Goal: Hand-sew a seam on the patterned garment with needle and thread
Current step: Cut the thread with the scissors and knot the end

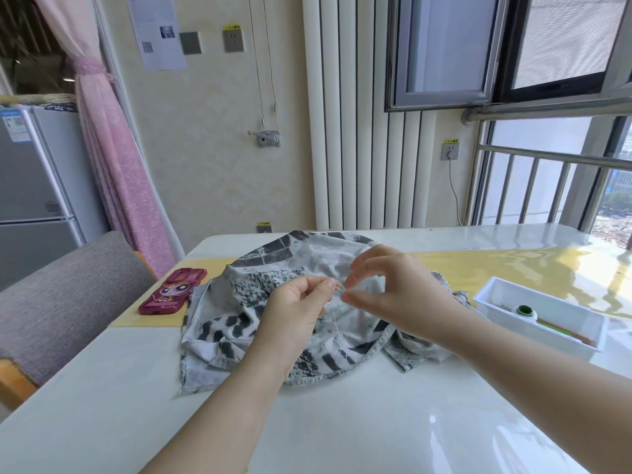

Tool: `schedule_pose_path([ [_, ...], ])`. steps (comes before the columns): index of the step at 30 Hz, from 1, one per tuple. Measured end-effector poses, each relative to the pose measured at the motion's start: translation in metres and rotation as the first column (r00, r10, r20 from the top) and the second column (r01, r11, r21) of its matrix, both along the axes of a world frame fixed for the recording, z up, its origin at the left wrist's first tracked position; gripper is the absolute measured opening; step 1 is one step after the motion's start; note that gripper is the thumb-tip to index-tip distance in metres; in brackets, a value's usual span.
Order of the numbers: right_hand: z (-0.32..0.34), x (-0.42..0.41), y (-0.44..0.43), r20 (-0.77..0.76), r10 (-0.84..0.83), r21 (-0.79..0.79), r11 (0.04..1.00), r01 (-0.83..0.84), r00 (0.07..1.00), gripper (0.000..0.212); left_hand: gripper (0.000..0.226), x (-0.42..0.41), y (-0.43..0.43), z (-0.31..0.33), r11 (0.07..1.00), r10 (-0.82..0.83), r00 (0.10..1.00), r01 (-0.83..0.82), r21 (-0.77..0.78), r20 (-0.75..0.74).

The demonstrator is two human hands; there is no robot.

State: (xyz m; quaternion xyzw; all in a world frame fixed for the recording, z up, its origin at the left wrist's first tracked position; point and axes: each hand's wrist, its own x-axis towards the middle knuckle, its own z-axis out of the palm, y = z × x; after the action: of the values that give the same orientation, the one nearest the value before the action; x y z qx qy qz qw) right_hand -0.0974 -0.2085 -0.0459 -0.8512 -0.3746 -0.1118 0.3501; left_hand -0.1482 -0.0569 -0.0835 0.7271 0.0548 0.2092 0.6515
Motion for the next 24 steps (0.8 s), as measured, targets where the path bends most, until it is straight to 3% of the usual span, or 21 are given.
schedule_pose_path([
  [4,0.002,0.000,0.004,-0.064,0.021,0.017,1.000,-0.020,0.998,0.014,0.013,-0.002,0.000,0.001,0.999,0.002,1.000,-0.003,0.036,0.022],
  [13,0.007,0.006,-0.001,-0.467,0.053,0.106,0.994,-0.003,0.883,0.010,0.013,-0.004,0.002,0.003,0.978,-0.024,0.996,0.005,0.207,0.090],
  [24,0.016,0.010,-0.003,-0.496,0.082,0.129,0.991,-0.020,0.865,0.006,0.008,-0.003,0.007,0.006,0.969,-0.076,0.996,0.061,0.239,0.055],
])
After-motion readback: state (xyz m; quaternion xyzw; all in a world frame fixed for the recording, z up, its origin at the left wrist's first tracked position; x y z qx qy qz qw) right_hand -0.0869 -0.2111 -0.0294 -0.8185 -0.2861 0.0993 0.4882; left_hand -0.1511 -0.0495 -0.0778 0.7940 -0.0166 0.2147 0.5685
